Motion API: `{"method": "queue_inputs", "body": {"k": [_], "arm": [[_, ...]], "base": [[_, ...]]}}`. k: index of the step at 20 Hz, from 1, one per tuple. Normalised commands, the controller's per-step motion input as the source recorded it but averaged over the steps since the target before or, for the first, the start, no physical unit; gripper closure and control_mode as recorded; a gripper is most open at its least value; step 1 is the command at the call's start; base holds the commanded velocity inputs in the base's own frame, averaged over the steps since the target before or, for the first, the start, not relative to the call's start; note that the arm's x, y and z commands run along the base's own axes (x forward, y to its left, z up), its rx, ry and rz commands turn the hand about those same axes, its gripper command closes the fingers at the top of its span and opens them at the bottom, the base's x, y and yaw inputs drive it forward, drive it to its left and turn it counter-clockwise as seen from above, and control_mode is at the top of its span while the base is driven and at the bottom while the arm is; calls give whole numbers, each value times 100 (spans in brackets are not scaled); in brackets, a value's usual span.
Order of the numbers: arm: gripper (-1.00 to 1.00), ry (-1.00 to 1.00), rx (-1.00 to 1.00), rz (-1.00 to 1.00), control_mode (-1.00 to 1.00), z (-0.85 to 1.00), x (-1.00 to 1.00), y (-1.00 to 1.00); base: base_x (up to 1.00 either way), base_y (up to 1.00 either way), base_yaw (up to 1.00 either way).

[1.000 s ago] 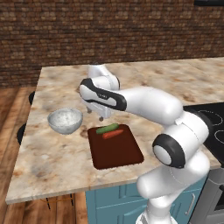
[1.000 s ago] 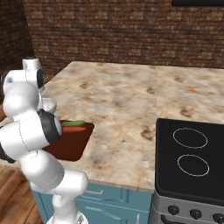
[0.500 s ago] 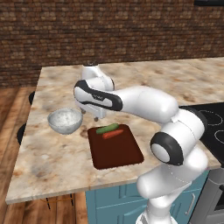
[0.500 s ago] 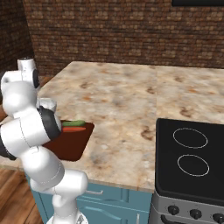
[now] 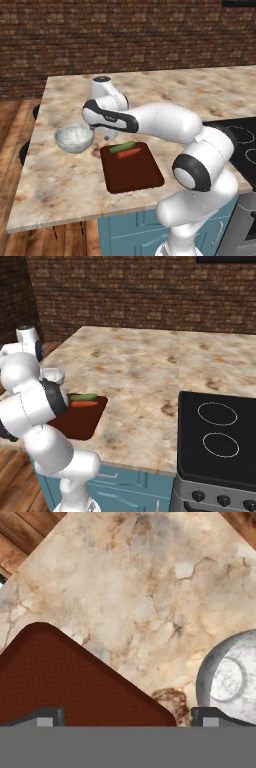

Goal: Place the two vegetables and bowl onto the tray for setting up a vegetable dip station.

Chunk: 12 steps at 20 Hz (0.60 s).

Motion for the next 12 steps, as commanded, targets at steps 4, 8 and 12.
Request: {"method": "queue_inputs", "body": {"k": [4, 8, 12], "arm": [[-100, -4, 9, 0, -100, -13, 6, 4], [-100, -2, 7, 0, -100, -8, 14, 3], [-100, -4, 0, 0, -100, -13, 28, 9]], "base": [[0, 0, 0], [0, 0, 0], [0, 0, 0]]}}
